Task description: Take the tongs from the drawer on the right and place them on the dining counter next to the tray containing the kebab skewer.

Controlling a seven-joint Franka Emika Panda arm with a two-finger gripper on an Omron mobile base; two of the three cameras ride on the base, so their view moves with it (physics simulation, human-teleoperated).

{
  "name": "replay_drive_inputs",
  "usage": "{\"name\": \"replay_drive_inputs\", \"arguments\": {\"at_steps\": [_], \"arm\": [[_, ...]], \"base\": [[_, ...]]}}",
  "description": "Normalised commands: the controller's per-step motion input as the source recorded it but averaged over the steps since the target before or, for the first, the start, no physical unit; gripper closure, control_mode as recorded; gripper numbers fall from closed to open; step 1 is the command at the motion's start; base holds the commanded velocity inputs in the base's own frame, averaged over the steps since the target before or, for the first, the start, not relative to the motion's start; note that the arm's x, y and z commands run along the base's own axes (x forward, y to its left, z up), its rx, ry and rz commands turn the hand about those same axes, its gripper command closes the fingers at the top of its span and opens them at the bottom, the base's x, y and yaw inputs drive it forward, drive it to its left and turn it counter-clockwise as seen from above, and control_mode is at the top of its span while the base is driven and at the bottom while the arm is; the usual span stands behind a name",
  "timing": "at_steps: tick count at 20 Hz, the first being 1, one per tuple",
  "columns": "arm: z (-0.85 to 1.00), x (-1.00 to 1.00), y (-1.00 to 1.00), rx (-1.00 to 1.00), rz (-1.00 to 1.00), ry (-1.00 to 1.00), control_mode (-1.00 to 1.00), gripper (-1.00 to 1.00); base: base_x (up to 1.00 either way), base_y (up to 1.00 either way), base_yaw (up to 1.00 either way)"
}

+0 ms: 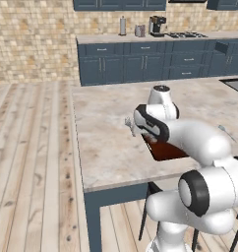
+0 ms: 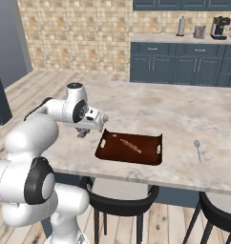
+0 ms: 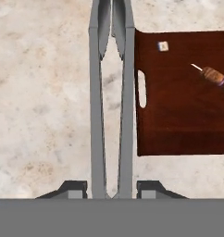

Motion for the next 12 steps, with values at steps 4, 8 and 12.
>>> {"name": "replay_drive_inputs", "arguments": {"at_steps": [4, 8, 12], "arm": [[-0.51, 0.02, 0.13, -0.04, 0.0, -0.13, -1.0, 1.0], [-0.37, 0.0, 0.14, -0.03, 0.0, -0.06, -1.0, 1.0], [-0.27, 0.01, 0.01, 0.0, 0.0, 0.0, -1.0, 1.0]], "base": [[0.0, 0.0, 0.0], [0.0, 0.0, 0.0], [0.0, 0.0, 0.0]]}}
